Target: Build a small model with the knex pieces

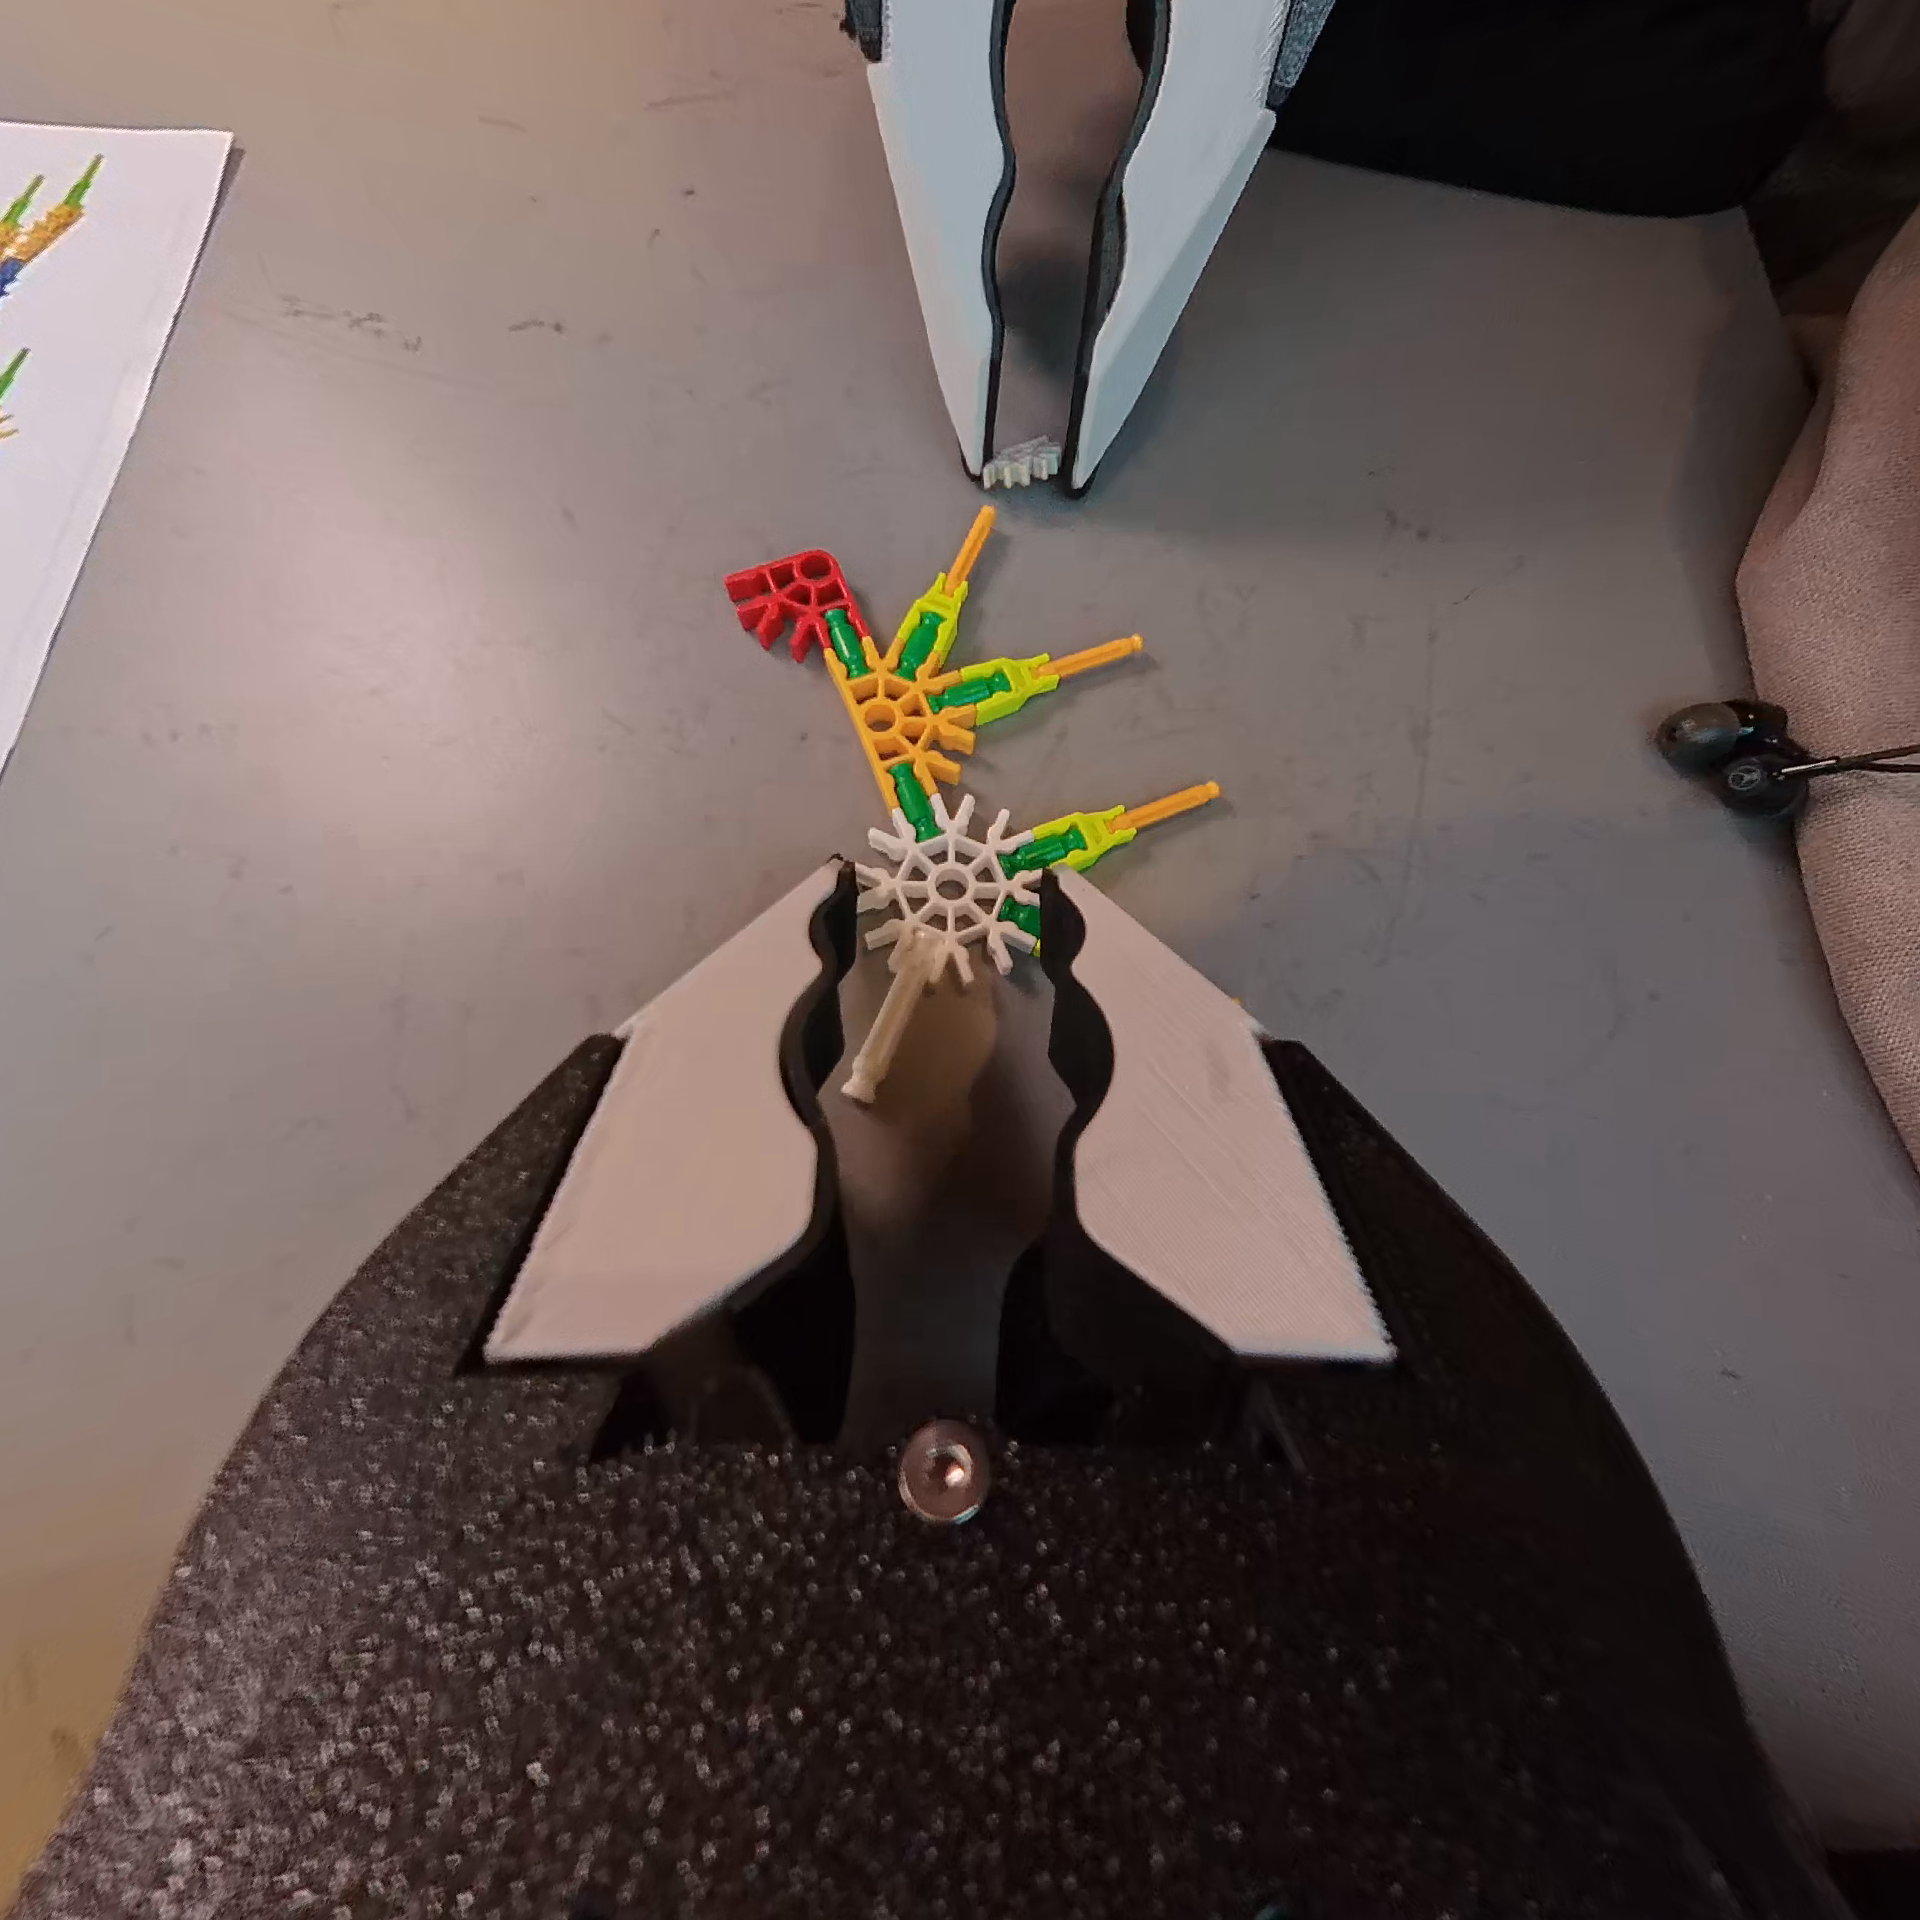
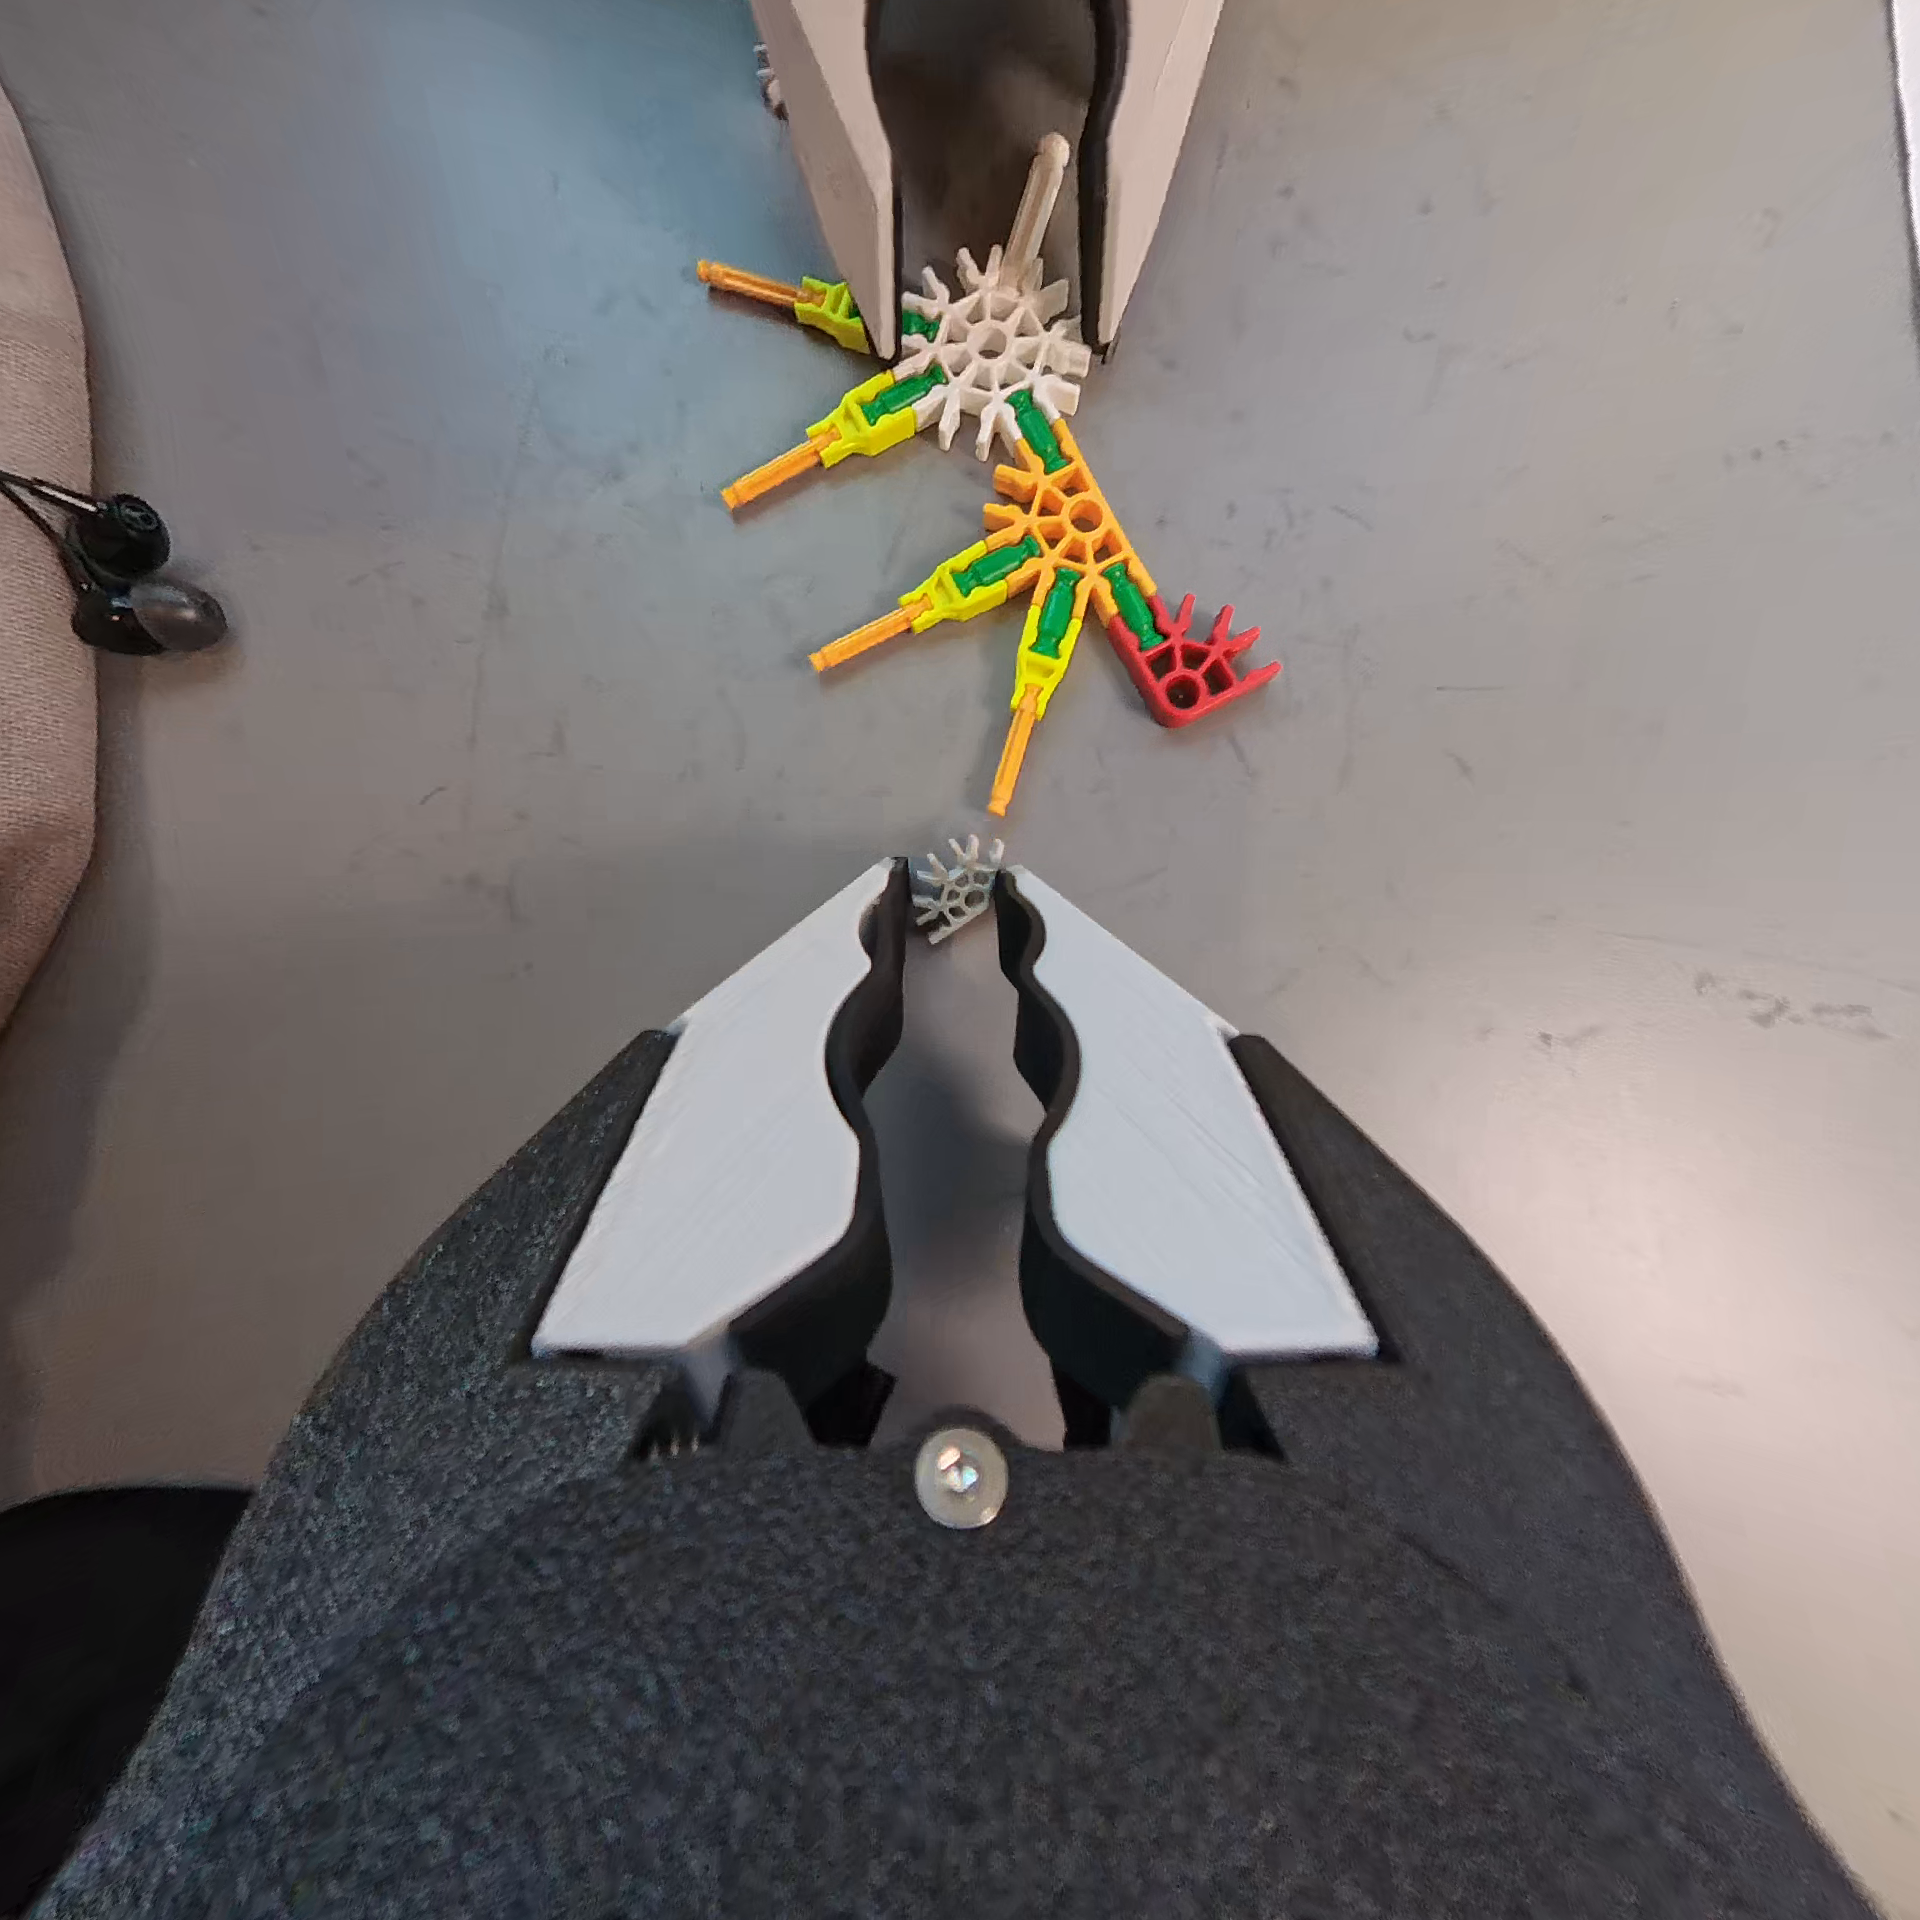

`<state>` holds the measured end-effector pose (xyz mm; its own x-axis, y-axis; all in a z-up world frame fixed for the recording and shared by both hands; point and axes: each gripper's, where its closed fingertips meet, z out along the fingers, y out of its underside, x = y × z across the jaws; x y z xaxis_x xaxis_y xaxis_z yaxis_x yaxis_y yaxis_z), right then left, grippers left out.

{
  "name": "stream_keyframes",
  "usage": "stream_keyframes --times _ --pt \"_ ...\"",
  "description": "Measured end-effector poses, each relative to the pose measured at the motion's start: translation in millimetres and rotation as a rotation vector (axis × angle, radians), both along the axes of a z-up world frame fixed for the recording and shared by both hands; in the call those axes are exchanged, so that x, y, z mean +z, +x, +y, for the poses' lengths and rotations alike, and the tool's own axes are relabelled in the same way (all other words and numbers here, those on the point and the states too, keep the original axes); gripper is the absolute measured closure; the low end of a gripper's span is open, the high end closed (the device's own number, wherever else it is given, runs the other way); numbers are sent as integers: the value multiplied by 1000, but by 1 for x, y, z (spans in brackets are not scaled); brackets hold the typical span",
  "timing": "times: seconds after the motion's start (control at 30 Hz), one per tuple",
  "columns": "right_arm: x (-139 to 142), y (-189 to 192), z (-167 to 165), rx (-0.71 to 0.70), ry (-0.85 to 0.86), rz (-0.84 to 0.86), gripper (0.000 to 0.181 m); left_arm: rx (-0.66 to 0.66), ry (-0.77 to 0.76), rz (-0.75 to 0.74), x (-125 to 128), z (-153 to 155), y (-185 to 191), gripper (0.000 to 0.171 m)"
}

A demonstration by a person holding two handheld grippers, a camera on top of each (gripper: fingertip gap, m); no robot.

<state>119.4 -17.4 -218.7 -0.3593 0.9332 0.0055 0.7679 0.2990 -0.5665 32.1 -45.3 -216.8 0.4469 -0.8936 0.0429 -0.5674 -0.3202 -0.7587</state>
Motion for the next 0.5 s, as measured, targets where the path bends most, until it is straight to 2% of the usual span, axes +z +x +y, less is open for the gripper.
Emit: stream_keyframes --times 0.27,0.33,0.5 --pt "1 -5 -5 58 78 25 160 -5 1 -5 0 -2 -2 136" --pt "2 -4 -6 50 59 30 155 -2 0 -7 0 -2 -3 137" --pt "9 -8 -7 0 -27 84 157 -3 8 -19 2 -4 -2 139"
